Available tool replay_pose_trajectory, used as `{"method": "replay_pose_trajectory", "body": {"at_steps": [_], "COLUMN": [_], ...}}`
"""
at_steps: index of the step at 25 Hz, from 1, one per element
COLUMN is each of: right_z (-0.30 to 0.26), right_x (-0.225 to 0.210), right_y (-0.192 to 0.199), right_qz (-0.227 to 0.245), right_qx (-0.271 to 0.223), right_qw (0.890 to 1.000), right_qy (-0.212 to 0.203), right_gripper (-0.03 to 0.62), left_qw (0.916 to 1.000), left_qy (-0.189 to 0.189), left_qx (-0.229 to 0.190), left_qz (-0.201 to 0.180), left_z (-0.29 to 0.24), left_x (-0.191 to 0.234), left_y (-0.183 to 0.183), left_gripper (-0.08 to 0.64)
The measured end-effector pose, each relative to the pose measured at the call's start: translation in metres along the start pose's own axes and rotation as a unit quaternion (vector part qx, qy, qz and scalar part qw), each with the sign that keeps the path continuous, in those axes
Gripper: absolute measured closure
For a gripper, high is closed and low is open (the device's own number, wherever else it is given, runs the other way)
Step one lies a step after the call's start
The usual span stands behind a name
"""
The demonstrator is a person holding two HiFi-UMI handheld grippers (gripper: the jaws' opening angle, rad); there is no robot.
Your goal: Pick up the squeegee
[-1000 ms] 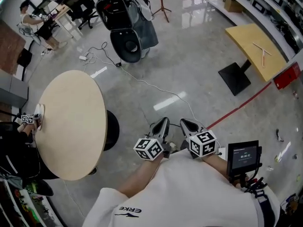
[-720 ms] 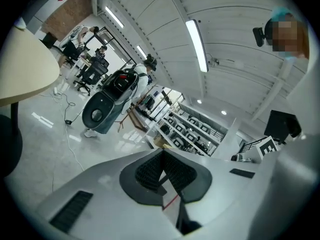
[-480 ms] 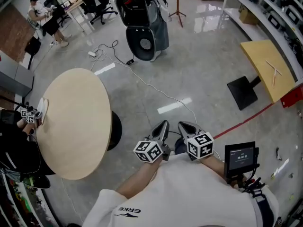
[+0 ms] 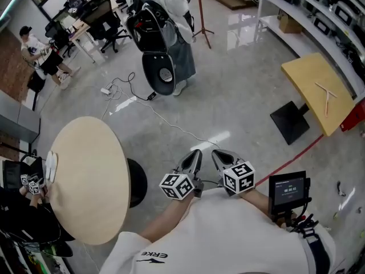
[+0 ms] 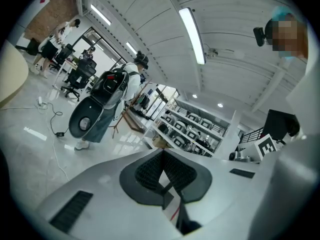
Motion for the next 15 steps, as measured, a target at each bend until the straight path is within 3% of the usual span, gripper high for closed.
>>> {"method": "replay_pose_trajectory", "body": {"at_steps": [3,6,9,15], "right_z": [-0.004,0.000,0.002,-0.002], "right_x": [-0.006,-0.042,-0.076,-0.100], "right_y": [-0.012,-0.022,-0.029,-0.046], "right_qz": [-0.003,-0.013,-0.030,-0.062], "right_qx": [-0.008,-0.009,-0.010,-0.029], "right_qw": [1.000,1.000,0.999,0.995], "right_qy": [0.009,0.021,0.029,0.067], "right_gripper": [0.589,0.589,0.589,0.589], "left_qw": [0.9999,0.9998,0.9993,0.9956], "left_qy": [0.012,0.019,0.029,0.068], "left_qx": [-0.002,0.000,0.019,0.058], "left_qz": [-0.006,-0.004,-0.016,-0.028], "left_z": [-0.013,-0.051,-0.088,-0.127], "left_x": [0.001,-0.010,-0.018,-0.020], "left_y": [-0.014,-0.019,-0.020,-0.030], "left_gripper": [0.555,0.555,0.555,0.555]}}
Point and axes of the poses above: the fingertips, and each gripper's own axes: z backward along the fingers, x to its left, y out of its underside, the point moved 1 cm from there along z, backward along the fingers, and after that the axes turned 1 degree about -y, right-handed, at the moved point
